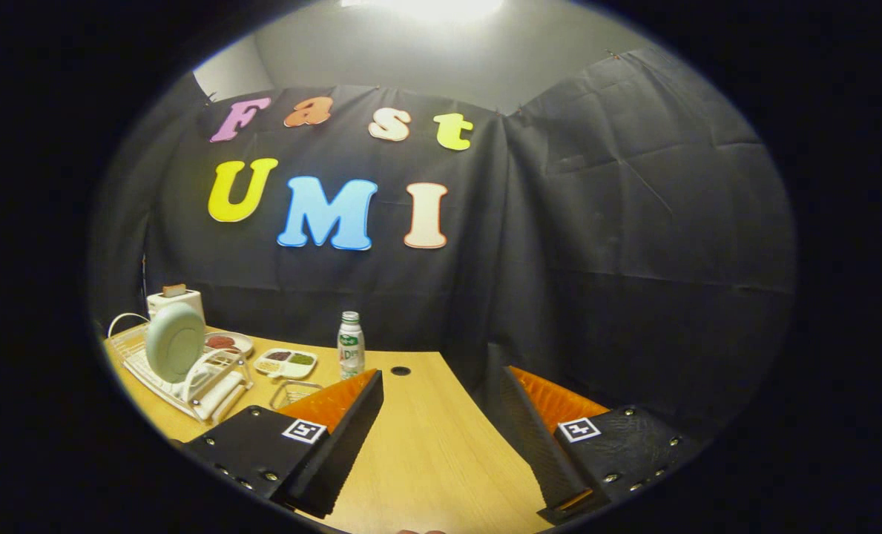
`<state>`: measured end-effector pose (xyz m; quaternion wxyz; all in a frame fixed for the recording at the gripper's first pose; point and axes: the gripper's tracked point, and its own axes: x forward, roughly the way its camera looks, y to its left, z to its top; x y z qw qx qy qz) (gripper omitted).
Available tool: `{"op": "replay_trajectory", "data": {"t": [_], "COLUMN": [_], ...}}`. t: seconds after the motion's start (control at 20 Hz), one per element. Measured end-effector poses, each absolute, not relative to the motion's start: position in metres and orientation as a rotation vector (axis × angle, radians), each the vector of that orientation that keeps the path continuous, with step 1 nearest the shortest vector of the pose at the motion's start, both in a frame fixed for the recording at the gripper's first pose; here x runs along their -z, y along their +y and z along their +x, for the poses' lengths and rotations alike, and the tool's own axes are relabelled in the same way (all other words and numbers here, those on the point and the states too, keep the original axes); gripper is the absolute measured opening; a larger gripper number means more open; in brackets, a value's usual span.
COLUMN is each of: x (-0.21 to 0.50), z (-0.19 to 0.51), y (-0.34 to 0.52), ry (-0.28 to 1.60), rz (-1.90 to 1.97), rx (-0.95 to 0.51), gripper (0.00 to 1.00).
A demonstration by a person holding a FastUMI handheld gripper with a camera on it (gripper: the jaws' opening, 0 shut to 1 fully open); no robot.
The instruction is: Take the plate from the dish rack, then take the spoon from the basket and place it into the plate.
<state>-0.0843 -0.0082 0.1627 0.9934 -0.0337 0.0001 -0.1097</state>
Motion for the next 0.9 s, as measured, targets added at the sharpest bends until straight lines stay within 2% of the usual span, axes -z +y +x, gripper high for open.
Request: {"op": "replay_trajectory", "data": {"t": [0.3, 0.55, 0.75, 0.9], "x": [-0.217, -0.239, -0.213, -0.175], "z": [-0.058, -0.014, 0.026, 0.053], "y": [0.122, 0.233, 0.301, 0.332], "ry": [-0.026, -0.007, 0.09, 0.214], "rz": [-0.016, 0.039, 0.095, 0.136], "rx": [0.042, -0.053, -0.111, -0.1], "gripper": [0.98, 0.98, 0.98, 0.98]}}
